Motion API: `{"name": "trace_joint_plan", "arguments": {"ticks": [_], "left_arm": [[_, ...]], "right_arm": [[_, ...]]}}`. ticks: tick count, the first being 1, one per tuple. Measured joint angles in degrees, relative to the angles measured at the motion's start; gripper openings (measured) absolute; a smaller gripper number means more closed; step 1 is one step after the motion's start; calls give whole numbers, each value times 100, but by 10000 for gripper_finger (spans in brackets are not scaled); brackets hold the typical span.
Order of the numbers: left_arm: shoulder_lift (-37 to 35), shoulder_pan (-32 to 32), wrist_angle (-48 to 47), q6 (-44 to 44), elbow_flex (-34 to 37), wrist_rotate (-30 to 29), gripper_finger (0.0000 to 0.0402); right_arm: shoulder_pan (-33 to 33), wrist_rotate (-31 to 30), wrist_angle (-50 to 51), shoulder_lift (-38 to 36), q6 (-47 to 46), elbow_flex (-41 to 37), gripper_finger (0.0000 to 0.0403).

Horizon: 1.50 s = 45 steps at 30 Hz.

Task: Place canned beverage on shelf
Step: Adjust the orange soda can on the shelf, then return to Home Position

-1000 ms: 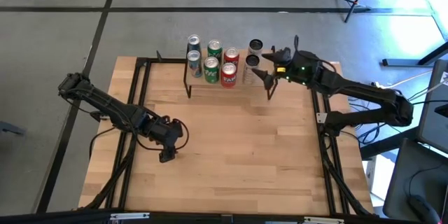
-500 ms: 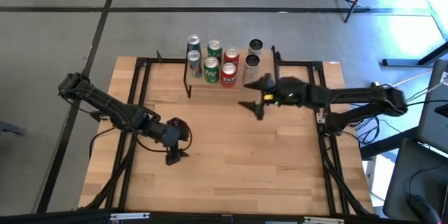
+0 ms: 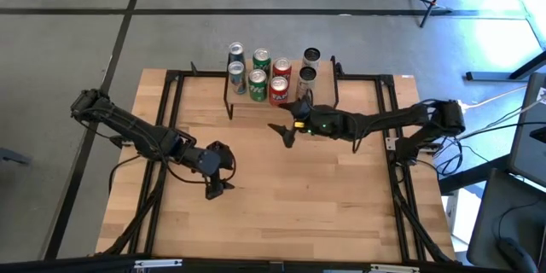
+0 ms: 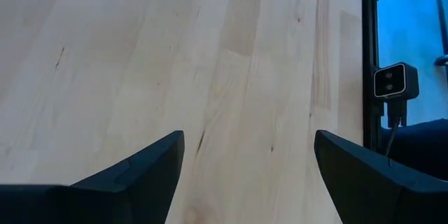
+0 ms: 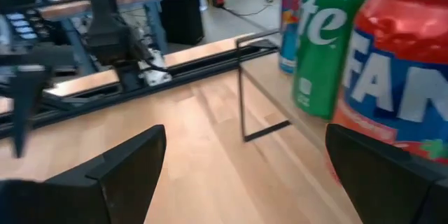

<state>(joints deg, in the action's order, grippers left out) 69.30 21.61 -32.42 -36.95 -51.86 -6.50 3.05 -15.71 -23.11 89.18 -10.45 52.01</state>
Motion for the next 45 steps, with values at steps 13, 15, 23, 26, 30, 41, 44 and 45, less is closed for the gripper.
{"name": "trace_joint_plan", "arguments": {"ticks": [13, 15, 23, 26, 30, 41, 44, 45], "left_arm": [[0, 0, 9, 0, 0, -96, 306], [0, 0, 10, -1, 0, -96, 306], [2, 0, 125, -63, -258, -92, 278], [2, 0, 121, 186, -572, -173, 244], [-62, -59, 142, 831, -938, -319, 176], [-1453, -471, 231, 2100, -768, -456, 5], [-1983, -639, 264, 2279, -501, -524, 7], [-2171, -700, 243, 2299, -385, -618, 8]], "right_arm": [[383, -235, 4, 51, 139, 0, 379], [357, -195, -9, 49, 122, 0, 379], [-367, 182, 399, -105, 36, 378, 379], [-663, 189, 1161, -358, -144, 719, 369], [-895, 425, 2034, -816, -295, 1151, 309], [-905, 1231, 3328, -2373, -688, 1020, 19], [-909, 1234, 3323, -2807, -798, 639, 16], [-909, 1235, 3264, -2944, -868, 490, 24]]}}
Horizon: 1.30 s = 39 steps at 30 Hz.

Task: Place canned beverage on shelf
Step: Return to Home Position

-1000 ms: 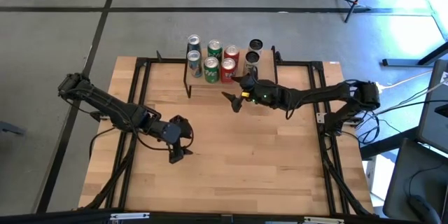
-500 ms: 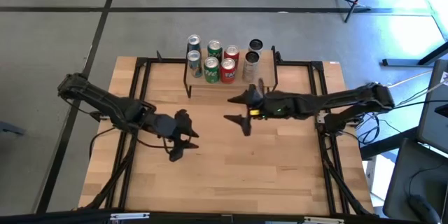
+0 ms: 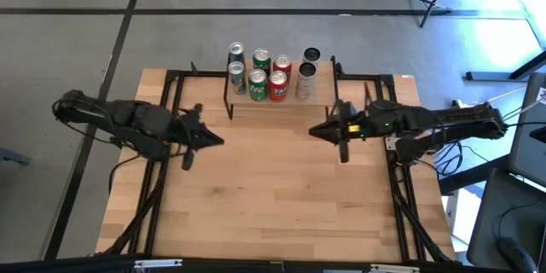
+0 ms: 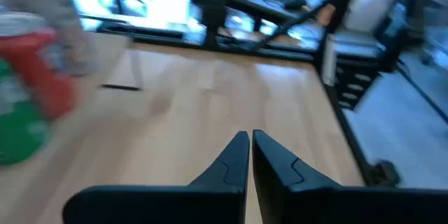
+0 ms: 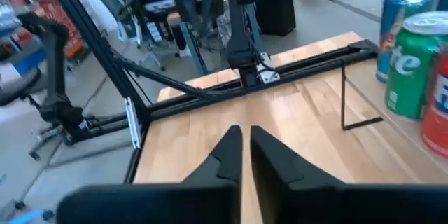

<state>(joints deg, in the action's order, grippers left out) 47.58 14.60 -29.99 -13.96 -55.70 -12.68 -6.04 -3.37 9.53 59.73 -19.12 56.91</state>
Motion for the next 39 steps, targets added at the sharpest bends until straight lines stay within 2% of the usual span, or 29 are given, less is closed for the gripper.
{"name": "trace_joint_plan", "arguments": {"ticks": [3, 6, 8, 13, 16, 18, 20, 23, 25, 27, 32, 36, 39], "left_arm": [[-528, -118, 15, -53, 336, -410, 8], [-992, -143, -62, -185, 642, -1071, 9], [-1270, -143, -198, -213, 814, -1407, 9], [-1759, -143, -342, -164, 1052, -1570, 9], [-1854, -143, -243, -411, 1129, -1427, 9], [-1880, -143, -195, -54, 1203, -1291, 9], [-1942, -143, -80, 267, 1357, -1119, 9], [-2169, -143, 579, 819, 1739, -194, 9], [-2391, -140, 1120, 1123, 2072, 517, 9], [-2660, -148, 1543, 1285, 2391, 819, 9], [-3262, -148, 1683, 1279, 2984, 919, 9], [-3465, -148, 1684, 1309, 3136, 884, 9], [-3506, -148, 1680, 1681, 3202, 671, 9]], "right_arm": [[0, -3, -472, -462, -119, -597, 41], [0, -24, -1190, -927, -167, -1344, 44], [0, -260, -1525, -1204, -186, -1853, 43], [7, -616, -1529, -1523, -547, -2714, 40], [7, -695, -1592, -1522, -662, -2945, 40], [-2, -665, -1739, -1496, -507, -2984, 40], [0, -298, -1931, -1494, -39, -3037, 40], [2, 298, -2244, -1583, 465, -3165, 40], [2, 437, -2365, -1812, 593, -3312, 40], [7, 439, -2369, -2085, 593, -3486, 40], [7, 180, -2591, -2871, 593, -4040, 40], [7, 124, -2931, -3492, 595, -4451, 40], [7, 58, -2947, -3872, 597, -4692, 40]]}}
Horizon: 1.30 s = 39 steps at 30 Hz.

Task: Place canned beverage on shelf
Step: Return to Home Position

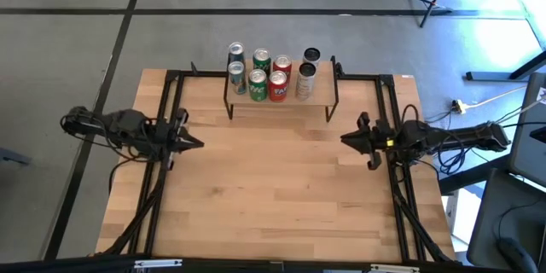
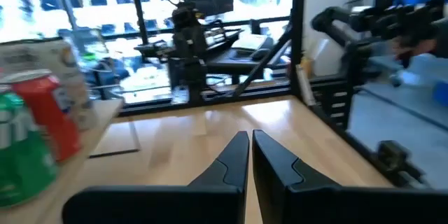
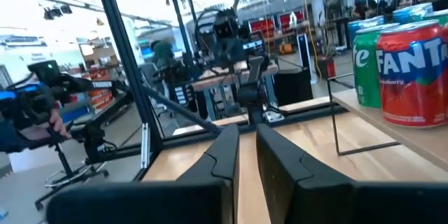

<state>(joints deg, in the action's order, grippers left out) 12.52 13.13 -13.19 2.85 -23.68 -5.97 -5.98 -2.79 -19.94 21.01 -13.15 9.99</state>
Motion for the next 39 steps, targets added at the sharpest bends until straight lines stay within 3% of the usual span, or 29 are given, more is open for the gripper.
{"name": "trace_joint_plan", "arguments": {"ticks": [4, 11, 21, 26, 39], "left_arm": [[-211, 0, 6, -3, 181, -431, 9], [-1041, 0, -15, -552, 774, -592, 9], [-1234, 0, 639, -599, 1567, 300, 9], [-1238, 0, 1698, -862, 2322, 405, 9], [-1238, 0, 1416, -868, 2326, 383, 9]], "right_arm": [[0, -196, 2, -422, -2, -242, 40], [0, -306, -5, -888, -6, -628, 40], [0, -273, 4, -1232, -10, -957, 40], [-2, -272, 90, -1233, 11, -957, 40], [-3, -211, 1446, -1346, -44, -957, 40]]}}
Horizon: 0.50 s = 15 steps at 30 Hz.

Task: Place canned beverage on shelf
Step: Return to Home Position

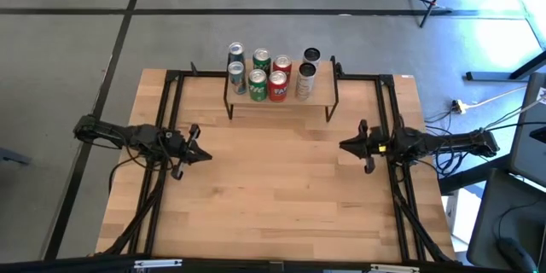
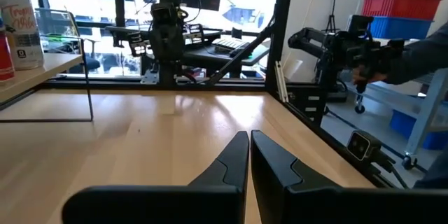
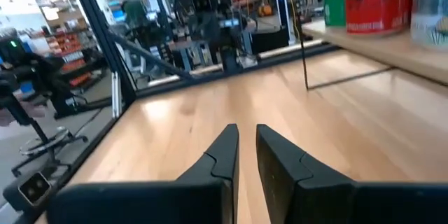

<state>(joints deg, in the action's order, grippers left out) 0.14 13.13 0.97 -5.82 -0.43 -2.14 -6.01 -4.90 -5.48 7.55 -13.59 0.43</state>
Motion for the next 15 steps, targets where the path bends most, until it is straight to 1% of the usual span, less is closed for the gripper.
{"name": "trace_joint_plan", "arguments": {"ticks": [3, 5, 15], "left_arm": [[0, 0, 0, 1, 0, -3, 9], [0, 0, -1, 1, 1, -5, 9], [0, 0, -2, 0, 0, -8, 9]], "right_arm": [[-1, 102, 270, 2, -23, 0, 40], [-1, 137, 354, 10, -287, 0, 40], [3, 125, 370, 99, -410, 4, 40]]}}
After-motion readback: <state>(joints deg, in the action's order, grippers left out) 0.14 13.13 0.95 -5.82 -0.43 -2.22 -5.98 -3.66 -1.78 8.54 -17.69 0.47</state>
